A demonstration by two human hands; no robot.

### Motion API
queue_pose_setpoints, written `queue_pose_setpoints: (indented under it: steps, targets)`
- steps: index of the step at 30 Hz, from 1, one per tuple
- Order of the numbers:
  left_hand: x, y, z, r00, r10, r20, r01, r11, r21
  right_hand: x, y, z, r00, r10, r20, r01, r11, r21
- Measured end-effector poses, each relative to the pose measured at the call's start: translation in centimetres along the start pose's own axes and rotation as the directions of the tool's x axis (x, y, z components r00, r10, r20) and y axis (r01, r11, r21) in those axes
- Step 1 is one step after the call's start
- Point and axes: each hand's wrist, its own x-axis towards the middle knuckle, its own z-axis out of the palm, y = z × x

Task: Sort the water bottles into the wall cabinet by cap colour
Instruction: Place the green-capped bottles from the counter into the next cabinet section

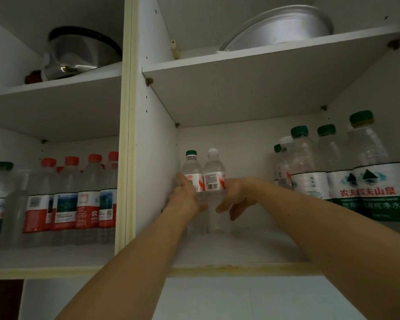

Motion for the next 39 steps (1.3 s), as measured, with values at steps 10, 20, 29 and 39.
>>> queue_pose_setpoints:
  steps: [10,20,29,39]
  targets:
    - [-0.6,-0.2,-0.5,0.962,0.246,-0.120,-0.195,0.923,0.331,1.7,1.2,0.3,0.995,-0.096,-0.014,0.096,0.992,0.076]
    - [-1.1,-0.3,-1.6,0.900,0.432,0.063,-0.229,0.345,0.910,0.8,1.1,0.4,0.961,-0.202,-0.186,0.145,0.949,-0.279]
    - [1.0,-0.2,-1.1,0.915,0.399,0.052,-0.126,0.162,0.979,1.3,0.8,1.8,0.914,-0.334,-0.229,0.166,0.825,-0.540]
    - [2.3,-0.4,-0.1,0.954,0.299,0.004,0.002,-0.021,1.000,1.7,0.4,2.3,0.902,-0.344,-0.260,0.148,0.814,-0.561]
